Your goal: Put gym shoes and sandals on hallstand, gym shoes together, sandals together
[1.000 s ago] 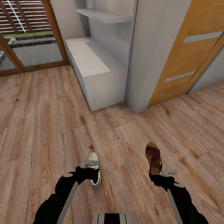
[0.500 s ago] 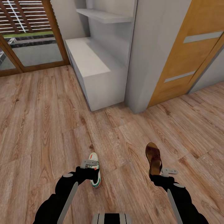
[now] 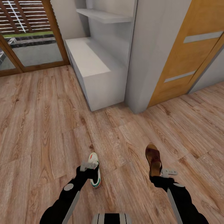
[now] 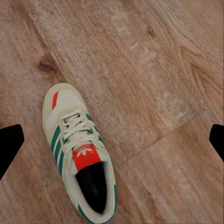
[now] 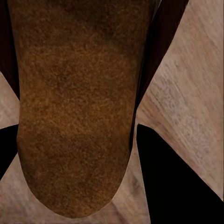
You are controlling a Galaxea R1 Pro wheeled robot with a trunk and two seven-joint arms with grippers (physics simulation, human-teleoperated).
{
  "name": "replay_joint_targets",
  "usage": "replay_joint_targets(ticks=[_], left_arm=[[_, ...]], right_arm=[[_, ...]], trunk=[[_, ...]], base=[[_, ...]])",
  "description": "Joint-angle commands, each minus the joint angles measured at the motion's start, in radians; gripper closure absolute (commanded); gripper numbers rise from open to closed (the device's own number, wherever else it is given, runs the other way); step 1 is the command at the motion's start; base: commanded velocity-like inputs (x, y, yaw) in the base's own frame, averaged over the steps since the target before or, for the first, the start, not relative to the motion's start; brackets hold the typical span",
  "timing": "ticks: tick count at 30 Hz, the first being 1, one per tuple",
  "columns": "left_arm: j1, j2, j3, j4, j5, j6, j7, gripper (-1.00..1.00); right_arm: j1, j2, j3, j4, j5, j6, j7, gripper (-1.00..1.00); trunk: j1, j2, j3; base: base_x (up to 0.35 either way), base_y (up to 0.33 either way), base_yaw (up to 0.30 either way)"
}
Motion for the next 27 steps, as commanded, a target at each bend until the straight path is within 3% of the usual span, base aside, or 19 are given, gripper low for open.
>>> replay_joint_targets(ticks=[1, 2, 6, 12, 17, 19, 24, 27], left_arm=[[0.0, 0.0, 0.002, 0.019, 0.01, -0.036, 0.001, -1.0], [0.0, 0.0, 0.004, 0.044, 0.01, -0.086, 0.001, -1.0], [0.001, 0.0, 0.006, 0.077, 0.012, -0.157, 0.002, -1.0], [0.001, -0.001, 0.007, 0.11, 0.015, -0.239, 0.002, -1.0], [0.002, -0.002, 0.007, 0.147, 0.02, -0.298, 0.002, -1.0], [0.004, -0.002, 0.007, 0.152, 0.027, -0.306, 0.002, -1.0], [0.027, -0.001, 0.007, 0.156, 0.041, -0.331, 0.002, -1.0], [0.036, -0.001, 0.007, 0.157, 0.042, -0.342, 0.002, -1.0]], right_arm=[[0.0, 0.0, 0.0, -0.001, -0.001, 0.045, -0.002, 1.0], [0.0, 0.0, 0.001, -0.004, 0.0, 0.109, -0.003, 1.0], [-0.008, 0.0, 0.001, -0.031, 0.001, 0.191, -0.003, 1.0], [-0.025, 0.002, 0.003, -0.143, 0.0, 0.222, -0.003, 1.0], [-0.027, 0.002, 0.011, -0.167, 0.0, 0.232, -0.003, 1.0], [-0.027, 0.001, 0.029, -0.169, 0.0, 0.232, -0.003, 1.0], [-0.027, 0.001, 0.14, -0.174, 0.001, 0.233, -0.003, 1.0], [-0.027, 0.002, 0.167, -0.174, 0.0, 0.233, -0.003, 1.0]], trunk=[[0.0, 0.0, -0.001], [0.0, 0.0, -0.001], [0.0, 0.0, -0.001], [0.0, 0.0, -0.001], [0.0, 0.0, -0.001], [0.0, 0.0, -0.001], [0.0, 0.0, -0.001], [0.0, 0.0, -0.001]], base=[[0.0, 0.0, 0.0], [0.0, 0.0, 0.0], [0.0, 0.0, 0.0], [0.0, 0.0, 0.0], [0.0, 0.0, 0.0], [0.0, 0.0, 0.0], [0.0, 0.0, 0.0], [0.0, 0.0, 0.0]])
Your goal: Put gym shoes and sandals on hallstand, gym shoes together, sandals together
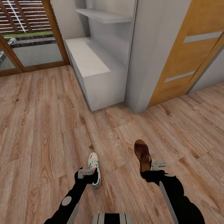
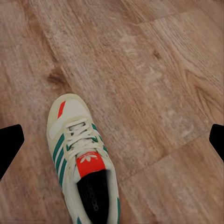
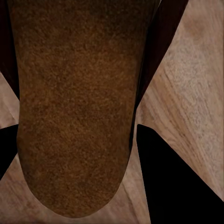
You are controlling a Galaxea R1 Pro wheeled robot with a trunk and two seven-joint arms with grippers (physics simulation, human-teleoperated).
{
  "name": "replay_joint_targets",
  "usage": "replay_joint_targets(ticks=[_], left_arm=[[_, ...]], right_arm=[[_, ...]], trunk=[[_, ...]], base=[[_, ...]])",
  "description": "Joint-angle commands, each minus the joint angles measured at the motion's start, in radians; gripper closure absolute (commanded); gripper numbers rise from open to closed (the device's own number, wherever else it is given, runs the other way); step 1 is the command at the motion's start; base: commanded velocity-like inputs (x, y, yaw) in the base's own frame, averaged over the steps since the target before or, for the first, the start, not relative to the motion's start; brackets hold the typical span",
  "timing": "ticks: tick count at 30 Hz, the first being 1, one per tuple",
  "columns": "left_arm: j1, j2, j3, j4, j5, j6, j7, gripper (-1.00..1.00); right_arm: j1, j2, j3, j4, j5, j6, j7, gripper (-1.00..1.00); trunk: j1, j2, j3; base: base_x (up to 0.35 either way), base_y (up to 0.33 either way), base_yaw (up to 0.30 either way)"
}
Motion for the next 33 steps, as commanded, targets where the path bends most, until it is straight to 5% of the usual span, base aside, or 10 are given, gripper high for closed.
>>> replay_joint_targets(ticks=[1, 10, 33], left_arm=[[0.001, 0.001, -0.002, 0.0, 0.011, -0.004, 0.001, -1.0], [0.015, 0.001, -0.002, -0.001, 0.011, -0.007, 0.001, -1.0], [0.016, 0.002, -0.007, -0.001, 0.008, -0.046, 0.001, -1.0]], right_arm=[[0.0, 0.0, 0.003, -0.001, 0.002, 0.005, -0.002, 1.0], [0.0, 0.0, 0.01, -0.001, 0.001, 0.005, -0.002, 1.0], [0.0, -0.001, 0.006, -0.002, 0.001, 0.005, -0.002, 1.0]], trunk=[[0.0, 0.0, -0.001], [0.0, 0.0, -0.001], [0.088, -0.161, -0.102]], base=[[0.0, 0.0, 0.0], [0.0, 0.0, 0.0], [0.0, 0.0, 0.1]])
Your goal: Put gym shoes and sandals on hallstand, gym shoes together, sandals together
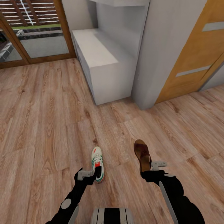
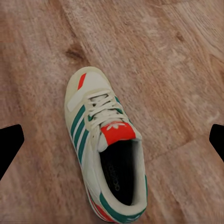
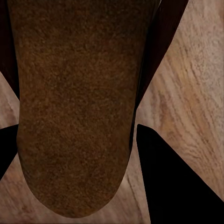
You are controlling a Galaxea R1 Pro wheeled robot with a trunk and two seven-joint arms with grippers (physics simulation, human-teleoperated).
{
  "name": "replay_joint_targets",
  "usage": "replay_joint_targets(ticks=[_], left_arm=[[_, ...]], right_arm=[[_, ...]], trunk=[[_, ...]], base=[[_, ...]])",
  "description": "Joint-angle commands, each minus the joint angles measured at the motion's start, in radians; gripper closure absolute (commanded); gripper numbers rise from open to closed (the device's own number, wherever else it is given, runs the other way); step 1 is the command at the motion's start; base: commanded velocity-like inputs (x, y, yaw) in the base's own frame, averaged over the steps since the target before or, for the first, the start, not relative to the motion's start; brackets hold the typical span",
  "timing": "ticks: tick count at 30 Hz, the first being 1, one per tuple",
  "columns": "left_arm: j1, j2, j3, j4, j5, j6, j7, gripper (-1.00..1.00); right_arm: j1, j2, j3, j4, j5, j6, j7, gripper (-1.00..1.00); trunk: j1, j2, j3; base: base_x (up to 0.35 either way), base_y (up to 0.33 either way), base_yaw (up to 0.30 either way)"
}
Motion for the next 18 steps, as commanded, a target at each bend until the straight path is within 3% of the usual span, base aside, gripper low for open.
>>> replay_joint_targets(ticks=[1, 13, 18], left_arm=[[0.0, 0.0, -0.003, 0.0, 0.01, -0.004, 0.001, -1.0], [-0.001, 0.001, -0.004, 0.0, 0.01, -0.004, -0.001, -1.0], [-0.001, 0.001, -0.001, 0.0, 0.011, -0.004, 0.0, -1.0]], right_arm=[[0.0, -0.001, 0.0, -0.001, -0.001, 0.005, -0.001, 1.0], [0.0, 0.0, -0.003, -0.001, -0.002, 0.005, -0.002, 1.0], [0.0, 0.0, -0.001, -0.001, -0.002, 0.005, -0.002, 1.0]], trunk=[[0.004, -0.007, -0.005], [0.008, -0.014, -0.024], [0.008, -0.014, -0.026]], base=[[0.0, 0.0, -0.053], [0.0, 0.0, -0.192], [0.0, 0.0, -0.09]])
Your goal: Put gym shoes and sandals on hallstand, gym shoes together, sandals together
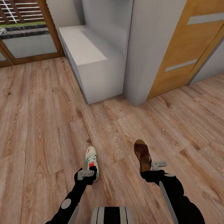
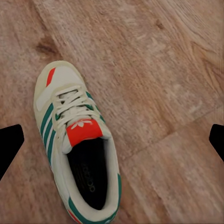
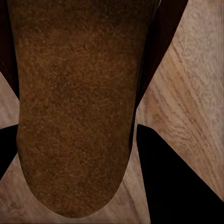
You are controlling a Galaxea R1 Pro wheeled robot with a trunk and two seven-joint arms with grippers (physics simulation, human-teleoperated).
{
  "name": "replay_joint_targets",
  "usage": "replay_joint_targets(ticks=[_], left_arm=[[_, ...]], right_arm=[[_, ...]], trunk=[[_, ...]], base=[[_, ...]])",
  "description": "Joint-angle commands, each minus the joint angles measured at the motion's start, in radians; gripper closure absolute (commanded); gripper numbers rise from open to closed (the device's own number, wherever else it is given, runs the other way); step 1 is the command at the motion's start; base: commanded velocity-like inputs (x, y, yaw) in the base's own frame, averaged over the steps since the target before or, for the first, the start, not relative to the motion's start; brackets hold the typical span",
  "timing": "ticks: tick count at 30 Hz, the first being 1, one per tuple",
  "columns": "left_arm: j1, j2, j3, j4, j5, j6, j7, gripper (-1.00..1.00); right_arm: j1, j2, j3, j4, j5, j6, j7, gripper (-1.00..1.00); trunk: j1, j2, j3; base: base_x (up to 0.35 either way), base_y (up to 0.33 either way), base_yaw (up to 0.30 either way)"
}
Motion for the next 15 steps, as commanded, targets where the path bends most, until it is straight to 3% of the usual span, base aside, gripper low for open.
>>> replay_joint_targets(ticks=[1, 15], left_arm=[[0.0, 0.0, -0.001, 0.0, 0.011, -0.003, 0.001, -1.0], [0.0, 0.0, 0.0, 0.0, 0.011, -0.006, 0.001, -1.0]], right_arm=[[0.0, 0.0, 0.002, -0.001, -0.001, 0.005, -0.002, 1.0], [0.0, 0.0, 0.005, -0.001, 0.0, 0.004, -0.002, 1.0]], trunk=[[0.0, 0.0, -0.001], [0.05, -0.091, -0.058]], base=[[0.0, 0.0, -0.027], [0.0, 0.0, -0.005]])
